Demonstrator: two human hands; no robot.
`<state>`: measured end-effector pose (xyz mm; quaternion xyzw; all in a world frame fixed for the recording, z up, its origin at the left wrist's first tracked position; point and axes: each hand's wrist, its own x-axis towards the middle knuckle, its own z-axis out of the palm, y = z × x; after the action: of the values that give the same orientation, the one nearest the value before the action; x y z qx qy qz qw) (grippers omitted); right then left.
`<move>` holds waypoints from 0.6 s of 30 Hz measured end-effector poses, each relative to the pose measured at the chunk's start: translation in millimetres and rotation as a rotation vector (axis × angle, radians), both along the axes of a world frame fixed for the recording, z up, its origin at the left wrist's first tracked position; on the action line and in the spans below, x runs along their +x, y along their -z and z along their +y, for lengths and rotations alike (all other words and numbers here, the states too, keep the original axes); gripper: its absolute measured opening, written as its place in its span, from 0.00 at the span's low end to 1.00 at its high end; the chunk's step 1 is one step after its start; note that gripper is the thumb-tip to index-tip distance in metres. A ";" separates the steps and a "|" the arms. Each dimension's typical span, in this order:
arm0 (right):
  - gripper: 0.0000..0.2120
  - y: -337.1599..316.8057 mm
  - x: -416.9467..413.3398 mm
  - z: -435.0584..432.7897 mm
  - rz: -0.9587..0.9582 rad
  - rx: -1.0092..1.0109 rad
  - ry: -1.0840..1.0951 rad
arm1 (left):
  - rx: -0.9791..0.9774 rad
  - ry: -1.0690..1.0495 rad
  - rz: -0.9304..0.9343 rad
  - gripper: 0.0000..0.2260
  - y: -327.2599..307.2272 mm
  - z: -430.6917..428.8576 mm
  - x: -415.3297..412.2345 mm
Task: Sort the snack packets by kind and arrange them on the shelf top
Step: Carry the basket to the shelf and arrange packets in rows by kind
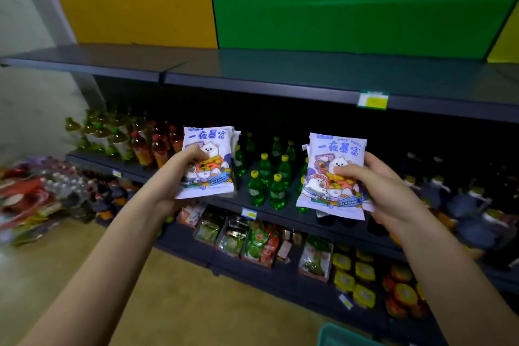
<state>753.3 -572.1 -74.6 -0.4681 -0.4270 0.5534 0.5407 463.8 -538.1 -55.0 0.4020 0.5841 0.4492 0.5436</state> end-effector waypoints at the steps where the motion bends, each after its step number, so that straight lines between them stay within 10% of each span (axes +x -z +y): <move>1: 0.12 -4.4 -14.3 5.0 0.002 -0.004 -0.005 | -0.005 0.013 -0.001 0.04 -2.4 6.6 -12.8; 18: 0.08 -95.5 -125.9 209.9 -0.069 0.086 0.031 | 0.122 0.201 -0.085 0.06 -87.1 197.7 -106.0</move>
<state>627.4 -362.2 20.9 -0.4698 -0.4614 0.5096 0.5538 357.8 -340.4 32.1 0.4713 0.4889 0.4438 0.5847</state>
